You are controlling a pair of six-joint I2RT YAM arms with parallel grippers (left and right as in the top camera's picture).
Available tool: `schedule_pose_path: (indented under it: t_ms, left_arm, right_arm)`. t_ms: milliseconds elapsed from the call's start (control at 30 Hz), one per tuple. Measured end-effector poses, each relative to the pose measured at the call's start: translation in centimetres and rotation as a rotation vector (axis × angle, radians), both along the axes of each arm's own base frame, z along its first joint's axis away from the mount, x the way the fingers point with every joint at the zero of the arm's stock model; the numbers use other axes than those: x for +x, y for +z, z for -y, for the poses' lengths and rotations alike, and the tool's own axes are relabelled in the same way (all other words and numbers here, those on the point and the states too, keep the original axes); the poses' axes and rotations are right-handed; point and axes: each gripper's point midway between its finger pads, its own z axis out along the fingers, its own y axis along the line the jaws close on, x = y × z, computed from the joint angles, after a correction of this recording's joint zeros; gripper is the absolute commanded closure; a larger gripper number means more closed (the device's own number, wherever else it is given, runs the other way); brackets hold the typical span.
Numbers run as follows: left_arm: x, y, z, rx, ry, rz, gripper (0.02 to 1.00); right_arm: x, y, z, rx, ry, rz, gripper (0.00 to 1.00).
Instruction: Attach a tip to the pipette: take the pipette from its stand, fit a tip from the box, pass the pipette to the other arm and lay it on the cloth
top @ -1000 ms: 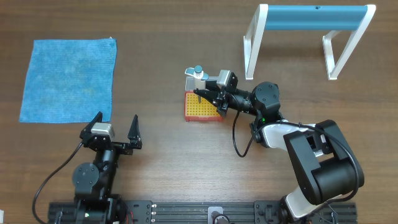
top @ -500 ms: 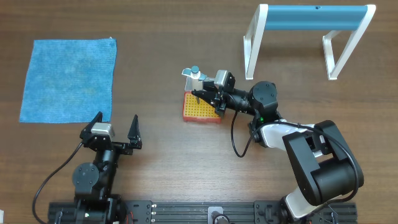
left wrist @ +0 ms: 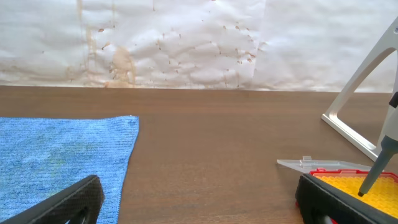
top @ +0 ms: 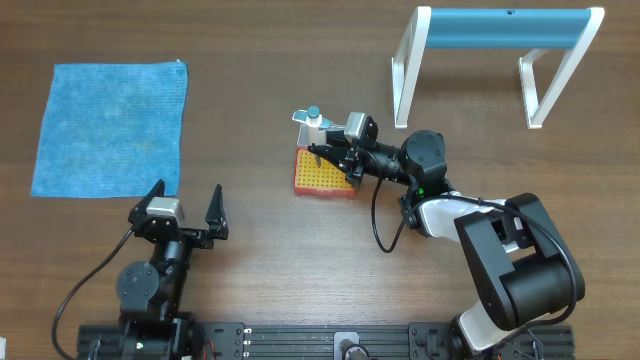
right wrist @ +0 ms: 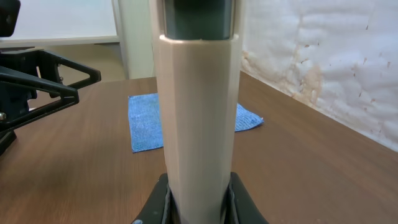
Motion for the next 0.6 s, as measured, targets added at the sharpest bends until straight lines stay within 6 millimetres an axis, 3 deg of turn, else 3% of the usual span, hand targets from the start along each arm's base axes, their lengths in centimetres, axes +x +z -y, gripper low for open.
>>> schedule_pose_path:
  t_ms: [600]
  left_arm:
    - [0.0, 0.01, -0.01, 0.0, 0.0, 0.0, 0.02]
  right_arm:
    - [-0.14, 0.2, -0.04, 0.004, 0.008, 0.01, 0.923]
